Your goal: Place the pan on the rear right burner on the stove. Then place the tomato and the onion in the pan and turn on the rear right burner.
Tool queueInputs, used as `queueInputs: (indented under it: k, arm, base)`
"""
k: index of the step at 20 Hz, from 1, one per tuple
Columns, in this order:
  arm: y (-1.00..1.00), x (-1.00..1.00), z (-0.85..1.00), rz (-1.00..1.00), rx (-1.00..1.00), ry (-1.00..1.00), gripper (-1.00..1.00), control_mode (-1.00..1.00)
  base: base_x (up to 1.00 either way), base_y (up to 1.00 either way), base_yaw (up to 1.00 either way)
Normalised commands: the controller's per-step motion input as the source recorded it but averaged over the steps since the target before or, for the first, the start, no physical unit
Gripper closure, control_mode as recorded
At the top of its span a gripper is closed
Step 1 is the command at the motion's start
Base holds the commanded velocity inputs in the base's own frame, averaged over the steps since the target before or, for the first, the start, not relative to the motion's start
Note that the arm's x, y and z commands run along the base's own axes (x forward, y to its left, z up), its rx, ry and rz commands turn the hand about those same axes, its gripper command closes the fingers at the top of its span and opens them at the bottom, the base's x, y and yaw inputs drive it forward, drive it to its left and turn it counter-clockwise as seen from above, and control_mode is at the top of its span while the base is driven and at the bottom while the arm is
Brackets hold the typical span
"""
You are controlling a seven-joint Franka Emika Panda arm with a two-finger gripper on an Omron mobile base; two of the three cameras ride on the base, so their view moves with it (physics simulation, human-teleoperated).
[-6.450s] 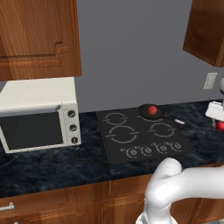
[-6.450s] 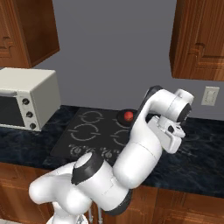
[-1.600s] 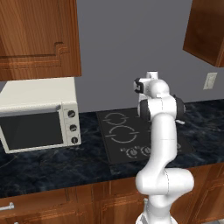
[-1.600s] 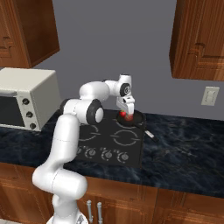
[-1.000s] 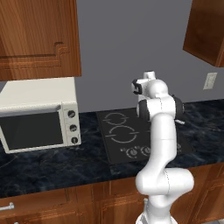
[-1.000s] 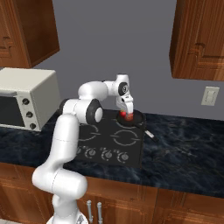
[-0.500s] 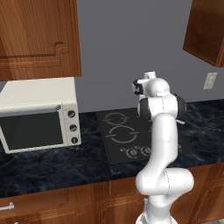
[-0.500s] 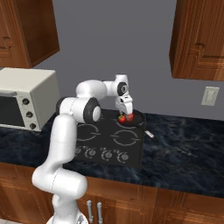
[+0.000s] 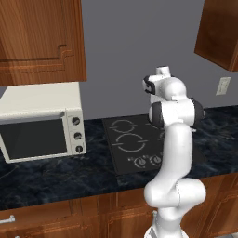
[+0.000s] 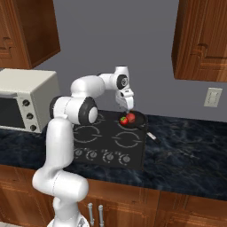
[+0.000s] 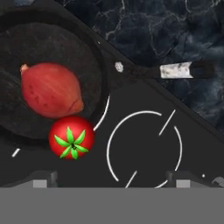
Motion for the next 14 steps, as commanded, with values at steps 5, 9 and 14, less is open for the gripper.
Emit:
queueInputs:
  k: [5, 9, 14]
  arm:
    - [0.20, -0.53, 0.56, 0.00, 0.00, 0.00, -1.00, -1.00]
    - [0.34, -0.84, 0.19, 0.00, 0.00, 0.00, -1.00, -1.00]
    - [0.29, -0.97, 0.01, 0.01, 0.00, 0.00, -1.00, -1.00]
  base:
    - [0.00, 0.00, 0.00]
    - [0.00, 0.00, 0.00]
    - [0.00, 0.00, 0.00]
